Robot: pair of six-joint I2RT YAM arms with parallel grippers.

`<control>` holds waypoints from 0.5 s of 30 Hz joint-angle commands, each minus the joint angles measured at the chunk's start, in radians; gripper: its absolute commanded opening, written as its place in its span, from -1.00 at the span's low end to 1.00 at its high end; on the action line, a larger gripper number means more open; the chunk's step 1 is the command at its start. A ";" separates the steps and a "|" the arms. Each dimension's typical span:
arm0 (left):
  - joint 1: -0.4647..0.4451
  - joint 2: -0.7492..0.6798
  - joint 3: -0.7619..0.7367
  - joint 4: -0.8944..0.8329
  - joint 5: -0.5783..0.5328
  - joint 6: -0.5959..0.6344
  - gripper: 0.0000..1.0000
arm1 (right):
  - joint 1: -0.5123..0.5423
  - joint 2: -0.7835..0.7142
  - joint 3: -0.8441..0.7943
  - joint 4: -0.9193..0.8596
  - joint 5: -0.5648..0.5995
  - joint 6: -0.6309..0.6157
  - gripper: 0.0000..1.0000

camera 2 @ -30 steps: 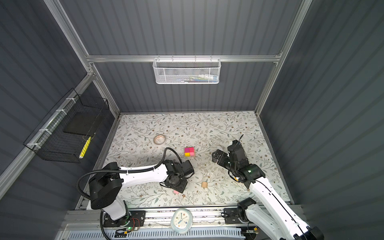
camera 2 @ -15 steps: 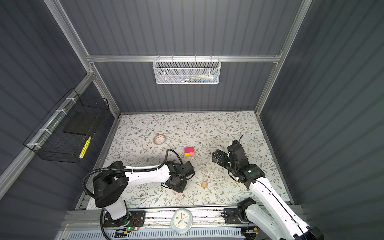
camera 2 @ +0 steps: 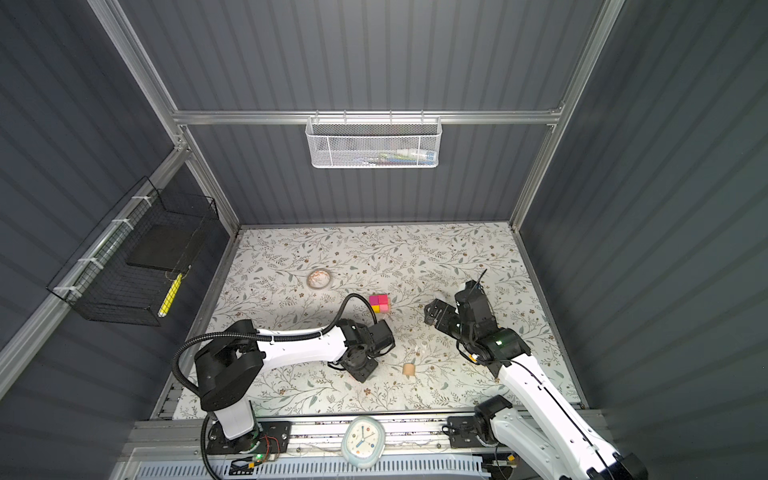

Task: Build the wood block tower

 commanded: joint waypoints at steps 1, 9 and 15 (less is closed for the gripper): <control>-0.004 0.013 0.040 0.023 0.015 0.153 -1.00 | -0.002 -0.013 0.005 -0.029 0.016 0.004 0.98; -0.004 -0.003 0.067 0.066 0.054 0.317 -1.00 | -0.002 -0.039 0.031 -0.067 0.038 -0.017 0.98; -0.004 0.069 0.139 0.004 -0.003 0.394 -1.00 | -0.004 -0.067 0.045 -0.093 0.058 -0.030 0.99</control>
